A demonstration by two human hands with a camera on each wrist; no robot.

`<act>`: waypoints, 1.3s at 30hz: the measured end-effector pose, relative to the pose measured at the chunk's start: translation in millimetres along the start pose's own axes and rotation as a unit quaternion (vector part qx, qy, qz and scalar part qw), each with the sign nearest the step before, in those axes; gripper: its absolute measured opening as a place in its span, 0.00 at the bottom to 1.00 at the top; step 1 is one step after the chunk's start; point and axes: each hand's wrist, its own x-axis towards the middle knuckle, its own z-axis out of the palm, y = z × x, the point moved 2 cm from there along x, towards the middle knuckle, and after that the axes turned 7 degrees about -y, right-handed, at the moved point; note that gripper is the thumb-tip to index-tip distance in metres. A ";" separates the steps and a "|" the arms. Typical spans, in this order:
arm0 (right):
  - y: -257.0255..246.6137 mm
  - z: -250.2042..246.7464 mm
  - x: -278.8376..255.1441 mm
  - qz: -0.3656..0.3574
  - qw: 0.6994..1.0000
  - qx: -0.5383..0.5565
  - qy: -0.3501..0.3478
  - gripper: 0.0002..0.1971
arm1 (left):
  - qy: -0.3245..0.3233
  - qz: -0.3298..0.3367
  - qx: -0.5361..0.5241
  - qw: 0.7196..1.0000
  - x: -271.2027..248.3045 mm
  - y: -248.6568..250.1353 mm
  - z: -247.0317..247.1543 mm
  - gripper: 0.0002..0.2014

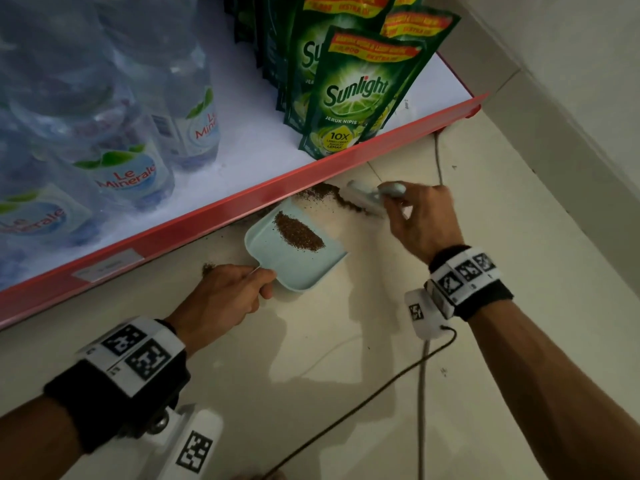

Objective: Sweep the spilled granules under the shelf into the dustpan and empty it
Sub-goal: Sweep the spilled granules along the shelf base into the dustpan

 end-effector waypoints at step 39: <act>-17.9 7.8 11.4 0.014 0.999 -0.024 -0.036 0.16 | -0.007 0.001 -0.008 1.000 -4.5 -10.7 -1.7 0.19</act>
